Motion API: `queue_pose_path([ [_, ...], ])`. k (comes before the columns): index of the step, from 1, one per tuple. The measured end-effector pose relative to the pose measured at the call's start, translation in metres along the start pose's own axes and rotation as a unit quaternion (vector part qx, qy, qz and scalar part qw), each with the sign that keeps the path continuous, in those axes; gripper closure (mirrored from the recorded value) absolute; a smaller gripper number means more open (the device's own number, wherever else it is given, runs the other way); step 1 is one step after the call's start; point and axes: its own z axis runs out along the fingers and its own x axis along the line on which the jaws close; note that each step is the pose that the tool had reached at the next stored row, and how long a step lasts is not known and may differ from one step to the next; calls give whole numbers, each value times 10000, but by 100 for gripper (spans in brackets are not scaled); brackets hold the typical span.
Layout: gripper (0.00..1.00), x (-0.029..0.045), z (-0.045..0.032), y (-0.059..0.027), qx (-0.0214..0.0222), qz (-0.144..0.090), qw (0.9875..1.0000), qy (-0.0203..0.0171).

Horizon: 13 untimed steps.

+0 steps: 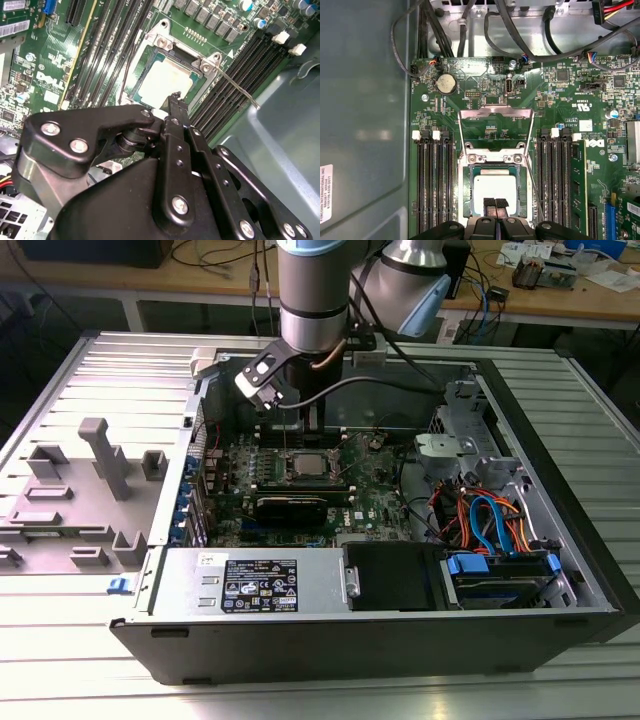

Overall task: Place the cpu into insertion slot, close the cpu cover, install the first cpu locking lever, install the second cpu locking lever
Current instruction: 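Close the cpu cover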

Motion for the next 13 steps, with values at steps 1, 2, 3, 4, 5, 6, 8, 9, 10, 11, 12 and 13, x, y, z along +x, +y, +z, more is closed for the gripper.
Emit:
queue_pose_path([
  [1,89,0,-1,0,-1,0,10000,6],
  [2,89,0,-7,0,1,1,10000,4],
  [3,89,0,-17,0,1,1,10000,5],
  [4,89,1,-29,0,4,2,10000,5],
  [5,89,1,-36,1,5,2,10000,5],
  [6,89,1,-40,1,5,2,10000,7],
  [8,89,1,-44,2,5,4,10000,10],
  [9,89,1,-46,2,6,5,10000,9],
  [10,89,1,-47,2,6,5,10000,12],
  [11,89,1,-47,2,7,5,10000,15],
  [12,89,1,-47,2,7,5,10000,19],
  [13,89,1,-47,2,7,6,10000,23],
])
